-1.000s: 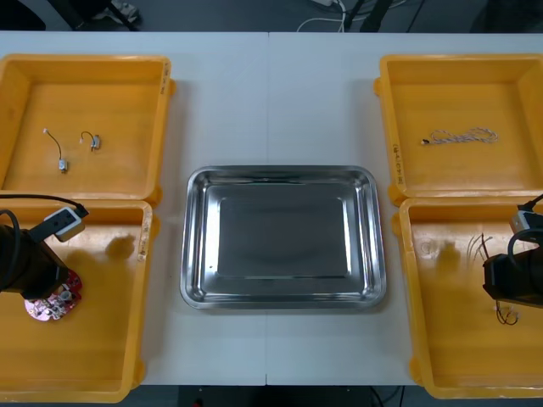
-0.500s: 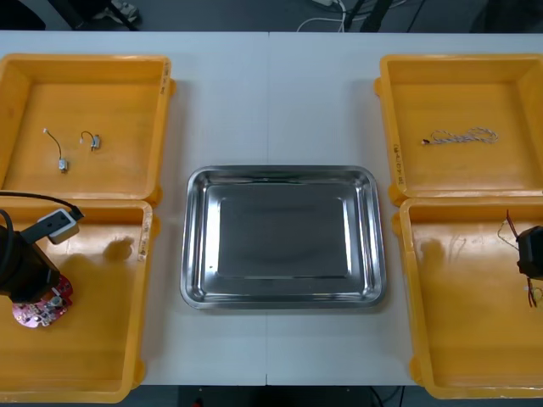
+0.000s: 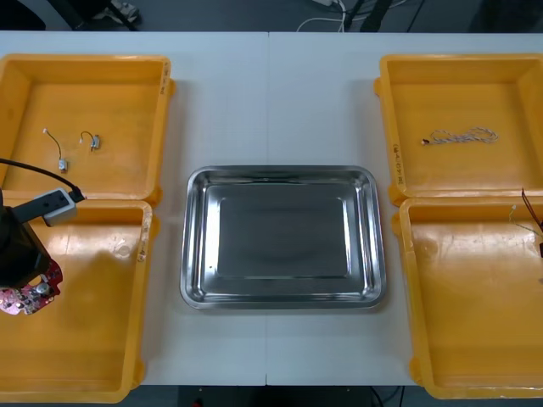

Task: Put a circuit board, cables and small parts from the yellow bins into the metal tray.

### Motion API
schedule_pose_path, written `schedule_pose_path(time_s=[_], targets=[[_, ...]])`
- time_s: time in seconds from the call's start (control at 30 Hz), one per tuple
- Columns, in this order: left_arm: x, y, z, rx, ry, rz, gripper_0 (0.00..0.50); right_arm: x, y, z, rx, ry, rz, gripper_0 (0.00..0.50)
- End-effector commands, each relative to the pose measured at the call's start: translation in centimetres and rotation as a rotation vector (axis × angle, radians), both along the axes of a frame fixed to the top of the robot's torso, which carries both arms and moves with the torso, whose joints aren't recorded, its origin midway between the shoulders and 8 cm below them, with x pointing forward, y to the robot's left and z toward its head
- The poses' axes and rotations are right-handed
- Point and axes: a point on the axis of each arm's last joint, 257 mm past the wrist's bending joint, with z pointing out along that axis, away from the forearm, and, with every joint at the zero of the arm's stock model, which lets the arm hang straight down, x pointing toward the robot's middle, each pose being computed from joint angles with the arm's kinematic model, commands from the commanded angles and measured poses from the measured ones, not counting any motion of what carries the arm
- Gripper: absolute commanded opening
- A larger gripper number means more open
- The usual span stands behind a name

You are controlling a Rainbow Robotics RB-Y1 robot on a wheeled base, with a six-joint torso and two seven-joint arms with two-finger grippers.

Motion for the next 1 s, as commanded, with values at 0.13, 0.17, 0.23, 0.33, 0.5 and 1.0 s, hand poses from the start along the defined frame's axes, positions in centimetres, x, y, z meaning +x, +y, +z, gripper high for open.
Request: schedule_pose_path(time_s=[0.13,0.17,0.23,0.33,0.5,1.0], targets=[[1.1,-3.2,5.4,-0.067,-0.093,0.181,0.000,1.0,0.2,4.0,-0.089,-0.102,0.102,0.000],[1.0,-3.7,5.6,-0.077,-0.091,0.191,0.000,1.0,0.4,4.2,-0.089,-0.105,0.110,0.000],[0.9,-4.7,6.4,-0.091,-0.097,0.208,0.000,1.1,0.6,4.6,-0.096,-0.112,0.126,0.000],[0.6,-6.2,7.2,-0.109,-0.099,0.227,0.000,1.3,0.9,5.5,-0.108,-0.120,0.156,0.000],[0.5,-8.7,7.9,-0.133,-0.099,0.259,0.000,1.3,1.8,6.3,-0.117,-0.110,0.219,0.000],[2.7,-18.4,9.8,-0.282,-0.156,0.328,0.000,1.9,6.4,5.1,-0.199,-0.088,0.429,0.000]])
